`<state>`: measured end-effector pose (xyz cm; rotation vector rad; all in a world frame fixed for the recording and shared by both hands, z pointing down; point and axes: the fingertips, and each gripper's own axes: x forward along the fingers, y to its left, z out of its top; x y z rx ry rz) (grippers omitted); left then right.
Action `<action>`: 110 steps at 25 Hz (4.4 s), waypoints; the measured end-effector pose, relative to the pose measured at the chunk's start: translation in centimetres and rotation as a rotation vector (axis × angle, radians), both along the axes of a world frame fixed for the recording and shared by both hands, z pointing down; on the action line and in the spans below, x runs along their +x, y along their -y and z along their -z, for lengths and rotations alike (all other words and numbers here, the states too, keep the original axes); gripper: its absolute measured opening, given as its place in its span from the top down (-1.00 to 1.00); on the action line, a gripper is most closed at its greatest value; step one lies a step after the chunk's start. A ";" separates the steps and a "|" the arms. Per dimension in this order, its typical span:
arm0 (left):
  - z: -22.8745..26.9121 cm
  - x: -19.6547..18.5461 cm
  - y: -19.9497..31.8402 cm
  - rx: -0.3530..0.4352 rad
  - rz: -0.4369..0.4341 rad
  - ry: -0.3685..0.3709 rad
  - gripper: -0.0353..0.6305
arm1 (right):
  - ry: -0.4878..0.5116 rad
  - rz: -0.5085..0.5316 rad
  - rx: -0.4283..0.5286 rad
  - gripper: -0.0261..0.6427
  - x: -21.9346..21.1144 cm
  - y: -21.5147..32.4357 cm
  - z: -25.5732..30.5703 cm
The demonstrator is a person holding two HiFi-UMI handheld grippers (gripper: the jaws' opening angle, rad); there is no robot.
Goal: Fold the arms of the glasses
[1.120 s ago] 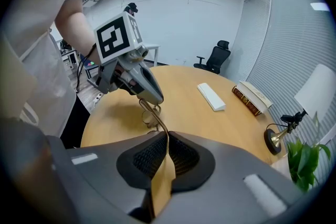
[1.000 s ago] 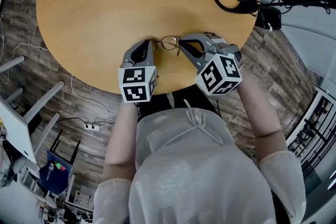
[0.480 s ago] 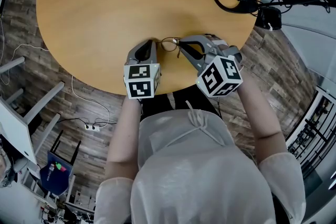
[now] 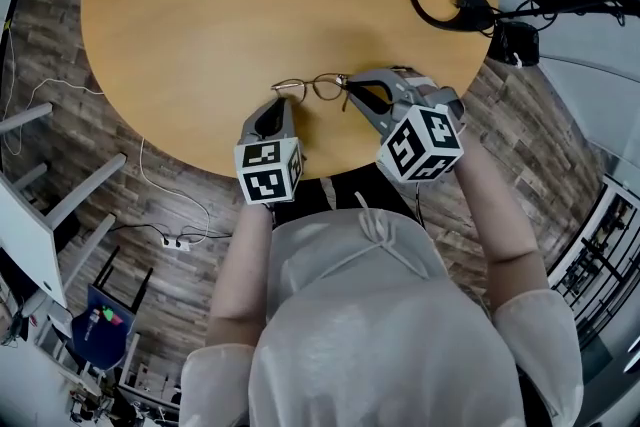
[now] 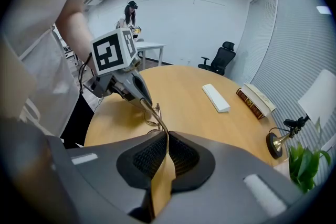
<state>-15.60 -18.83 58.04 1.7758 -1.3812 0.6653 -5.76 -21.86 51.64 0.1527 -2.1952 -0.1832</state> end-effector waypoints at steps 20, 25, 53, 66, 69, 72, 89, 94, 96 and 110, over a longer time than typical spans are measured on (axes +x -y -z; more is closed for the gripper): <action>-2.0 1.3 -0.3 -0.045 -0.025 -0.137 0.88 | -0.162 0.123 -0.034 0.87 -3.1 -2.0 -0.6; -1.9 1.1 -0.4 -0.050 -0.029 -0.154 0.88 | -0.198 0.139 -0.071 0.88 -5.0 -2.2 -1.6; -1.9 0.3 -1.2 -0.066 0.016 -0.219 0.88 | -0.226 0.057 -0.253 0.61 -8.3 -2.1 -6.9; 3.5 -0.8 -0.9 0.052 0.054 -0.174 0.88 | -0.065 -0.244 -0.197 0.90 -5.7 -0.1 -1.9; 6.9 -1.2 -0.1 0.112 0.054 -0.163 0.88 | 0.011 -0.432 -0.179 0.92 -3.7 0.9 0.9; 11.3 -1.1 1.3 0.223 0.025 -0.140 0.88 | 0.140 -0.569 -0.139 0.93 -2.1 1.6 4.6; 27.4 0.1 0.1 0.646 -0.095 0.038 0.88 | 0.577 -0.819 0.205 0.93 5.3 -0.8 20.0; 27.4 0.3 -0.1 0.640 -0.103 0.035 0.88 | 0.573 -0.799 0.252 0.93 4.9 -1.4 20.6; 27.3 0.6 -0.1 0.640 -0.109 0.036 0.88 | 0.572 -0.799 0.252 0.93 4.8 -1.4 20.5; 26.5 1.5 0.8 0.630 -0.126 0.028 0.88 | 0.579 -0.794 0.200 0.93 4.3 -0.7 19.8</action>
